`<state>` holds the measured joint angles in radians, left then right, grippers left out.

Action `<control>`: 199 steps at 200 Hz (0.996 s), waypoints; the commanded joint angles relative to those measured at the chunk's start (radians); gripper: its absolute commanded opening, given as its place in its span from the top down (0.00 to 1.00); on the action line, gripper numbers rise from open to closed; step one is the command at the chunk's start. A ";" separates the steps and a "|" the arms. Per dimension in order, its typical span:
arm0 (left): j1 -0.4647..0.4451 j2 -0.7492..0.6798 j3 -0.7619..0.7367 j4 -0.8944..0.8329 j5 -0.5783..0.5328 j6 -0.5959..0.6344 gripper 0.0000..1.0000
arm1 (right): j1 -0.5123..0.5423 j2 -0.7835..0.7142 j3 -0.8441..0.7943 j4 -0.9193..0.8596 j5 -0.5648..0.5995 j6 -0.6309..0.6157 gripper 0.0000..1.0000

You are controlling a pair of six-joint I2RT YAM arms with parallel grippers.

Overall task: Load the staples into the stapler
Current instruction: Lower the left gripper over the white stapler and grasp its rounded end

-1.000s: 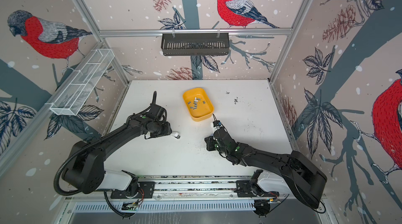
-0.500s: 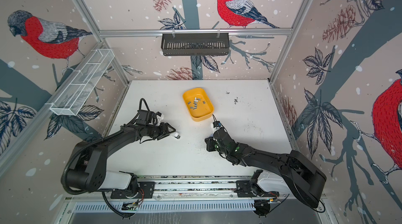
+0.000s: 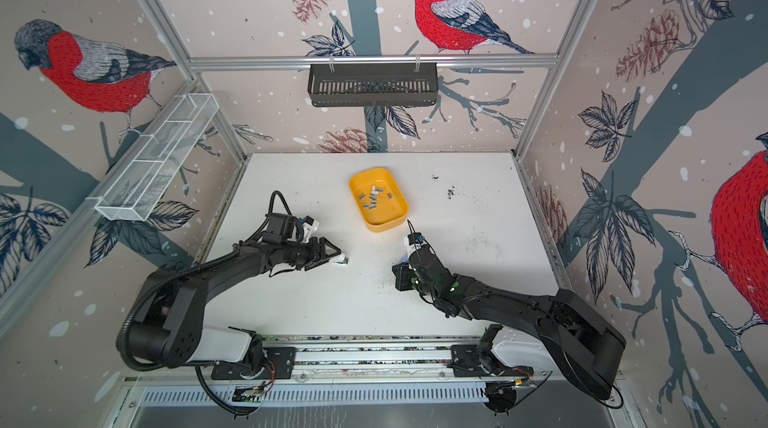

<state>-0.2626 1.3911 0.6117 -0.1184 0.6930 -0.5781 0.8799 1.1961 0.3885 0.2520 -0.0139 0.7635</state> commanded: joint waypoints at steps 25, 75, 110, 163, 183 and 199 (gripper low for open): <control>-0.084 -0.034 0.023 -0.073 0.019 0.022 0.34 | 0.001 -0.001 -0.005 0.033 0.011 0.014 0.88; -0.124 -0.160 0.109 -0.259 -0.231 0.242 0.29 | 0.003 -0.024 -0.016 0.018 0.020 0.001 0.89; -0.155 -0.193 0.134 -0.252 -0.250 0.443 0.18 | 0.001 -0.014 -0.009 0.020 0.019 -0.007 0.90; -0.156 -0.091 0.198 -0.268 -0.230 0.590 0.08 | 0.001 0.008 0.016 0.018 0.014 -0.023 0.90; -0.159 -0.048 0.214 -0.266 -0.222 0.628 0.07 | -0.001 0.009 0.021 0.013 0.015 -0.027 0.90; -0.167 -0.021 0.222 -0.260 -0.214 0.646 0.07 | -0.001 0.010 0.025 0.014 0.015 -0.027 0.91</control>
<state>-0.4213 1.3403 0.8165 -0.3710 0.4683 -0.0143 0.8806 1.2041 0.4015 0.2626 -0.0071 0.7547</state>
